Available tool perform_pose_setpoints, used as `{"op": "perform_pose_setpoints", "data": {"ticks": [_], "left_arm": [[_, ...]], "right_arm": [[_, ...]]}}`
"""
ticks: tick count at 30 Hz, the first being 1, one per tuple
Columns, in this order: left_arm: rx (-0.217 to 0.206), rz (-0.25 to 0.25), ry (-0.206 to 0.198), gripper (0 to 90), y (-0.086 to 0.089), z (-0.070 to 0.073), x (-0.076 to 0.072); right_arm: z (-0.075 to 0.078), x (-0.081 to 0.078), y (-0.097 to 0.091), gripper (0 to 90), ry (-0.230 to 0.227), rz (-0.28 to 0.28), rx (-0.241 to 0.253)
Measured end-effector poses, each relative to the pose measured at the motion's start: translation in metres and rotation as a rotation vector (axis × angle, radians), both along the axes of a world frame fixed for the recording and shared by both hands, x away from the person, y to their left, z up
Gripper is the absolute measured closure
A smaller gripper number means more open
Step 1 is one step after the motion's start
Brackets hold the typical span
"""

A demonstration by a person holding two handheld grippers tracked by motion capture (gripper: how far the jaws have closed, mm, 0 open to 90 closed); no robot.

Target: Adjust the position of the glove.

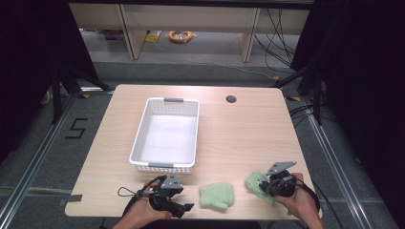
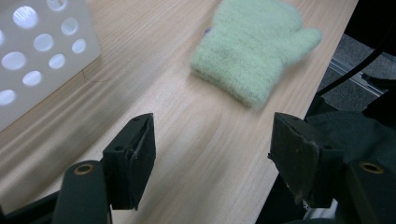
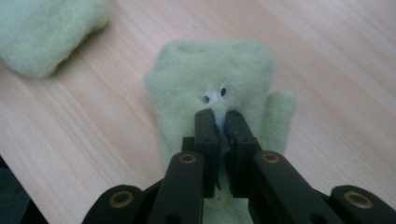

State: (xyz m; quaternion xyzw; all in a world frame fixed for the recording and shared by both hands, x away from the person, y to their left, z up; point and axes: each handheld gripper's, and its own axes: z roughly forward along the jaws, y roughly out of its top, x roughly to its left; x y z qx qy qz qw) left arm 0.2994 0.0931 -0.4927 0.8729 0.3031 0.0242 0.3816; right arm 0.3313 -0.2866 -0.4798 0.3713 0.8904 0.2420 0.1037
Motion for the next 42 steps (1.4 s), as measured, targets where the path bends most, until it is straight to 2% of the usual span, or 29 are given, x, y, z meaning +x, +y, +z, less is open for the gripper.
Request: {"op": "perform_pose_setpoints", "data": {"ticks": [2, 3, 6, 7, 8, 9, 14, 15, 16, 17, 19, 22, 23, 24, 25, 26, 27, 28, 29, 30, 31, 32, 34, 36, 37, 38, 39, 40, 42], "left_arm": [[0.011, -0.005, 0.005, 31.0, 0.001, 0.0, 0.001], [0.007, -0.002, 0.005, 30.9, 0.001, 0.0, 0.001], [0.014, -0.011, 0.001, 31.0, 0.001, 0.001, 0.001], [0.008, -0.002, 0.009, 31.0, 0.001, 0.0, 0.001], [0.009, -0.003, 0.007, 31.0, 0.001, 0.0, 0.001], [-0.001, -0.001, 0.002, 31.0, 0.0, 0.0, 0.0], [0.021, -0.02, -0.001, 30.4, 0.002, 0.002, 0.002], [0.0, 0.001, 0.0, 30.0, 0.001, 0.001, 0.001], [-0.002, 0.005, 0.002, 29.7, 0.001, 0.001, 0.001], [-0.013, 0.013, 0.001, 29.2, 0.0, 0.001, 0.0], [0.018, -0.01, -0.006, 27.2, 0.001, 0.003, 0.002], [0.009, -0.003, -0.007, 26.2, 0.001, 0.003, 0.001], [-0.011, 0.021, 0.006, 26.0, 0.0, 0.002, 0.0], [0.017, 0.003, -0.012, 25.7, 0.002, 0.003, 0.001], [0.012, 0.011, -0.001, 25.4, 0.003, 0.003, 0.001], [0.0, 0.014, -0.004, 25.2, 0.003, 0.003, 0.001], [0.01, 0.006, -0.009, 25.1, 0.005, 0.004, 0.001], [-0.002, 0.026, 0.003, 25.1, 0.005, 0.003, 0.0], [0.009, 0.011, -0.008, 25.0, 0.007, 0.004, 0.001], [0.0, 0.032, -0.002, 25.0, 0.007, 0.003, 0.001], [-0.002, 0.026, -0.003, 24.9, 0.008, 0.004, 0.001], [-0.015, 0.034, -0.007, 24.8, 0.008, 0.003, 0.001], [-0.004, 0.028, -0.004, 24.5, 0.01, 0.005, 0.001], [-0.022, 0.044, -0.001, 24.2, 0.01, 0.004, 0.0], [-0.01, 0.03, -0.006, 24.2, 0.011, 0.005, 0.001], [-0.026, 0.042, -0.004, 24.2, 0.01, 0.005, 0.0], [-0.017, 0.036, -0.005, 24.2, 0.011, 0.005, 0.0], [-0.012, 0.027, -0.007, 24.2, 0.011, 0.005, 0.0], [-0.021, 0.044, -0.002, 24.5, 0.009, 0.004, -0.001]], "right_arm": [[0.0, -0.001, 0.0, 87.3, -0.047, -0.014, 0.015], [0.006, -0.002, 0.0, 87.4, -0.026, -0.007, 0.014], [0.019, -0.01, 0.005, 87.6, -0.082, -0.024, 0.059], [0.019, -0.01, 0.005, 87.6, -0.082, -0.024, 0.059], [0.026, -0.011, 0.005, 87.6, -0.065, -0.007, 0.045], [0.028, -0.013, 0.008, 87.6, -0.092, -0.007, 0.065], [0.044, -0.019, 0.023, 87.5, -0.105, 0.038, 0.123], [0.047, -0.02, 0.027, 87.5, -0.11, 0.062, 0.129], [0.048, -0.02, 0.033, 87.6, -0.119, 0.081, 0.147], [0.051, -0.02, 0.036, 87.5, -0.108, 0.109, 0.14], [0.052, -0.022, 0.049, 87.5, -0.116, 0.132, 0.148], [0.053, -0.022, 0.068, 87.4, -0.096, 0.189, 0.174], [0.054, -0.022, 0.073, 87.4, -0.089, 0.21, 0.162], [0.054, -0.023, 0.08, 87.4, -0.07, 0.221, 0.174], [0.053, -0.022, 0.085, 87.4, -0.088, 0.246, 0.173], [0.053, -0.023, 0.091, 87.4, -0.075, 0.248, 0.167], [0.052, -0.022, 0.095, 87.4, -0.063, 0.262, 0.164], [0.05, -0.022, 0.1, 87.4, -0.069, 0.275, 0.169], [0.049, -0.021, 0.105, 87.4, -0.061, 0.277, 0.165], [0.048, -0.021, 0.109, 87.4, -0.048, 0.288, 0.157], [0.045, -0.019, 0.113, 87.3, -0.051, 0.315, 0.156], [0.044, -0.018, 0.116, 87.3, -0.035, 0.319, 0.152], [0.04, -0.016, 0.122, 87.3, -0.035, 0.339, 0.147], [0.037, -0.015, 0.127, 87.2, -0.016, 0.338, 0.148], [0.036, -0.015, 0.129, 87.1, -0.003, 0.328, 0.135], [0.034, -0.013, 0.13, 87.1, -0.009, 0.347, 0.134], [0.031, -0.013, 0.132, 87.0, -0.011, 0.345, 0.133], [0.03, -0.012, 0.133, 86.9, 0.012, 0.344, 0.128], [0.025, -0.011, 0.135, 86.4, 0.009, 0.337, 0.131]]}}
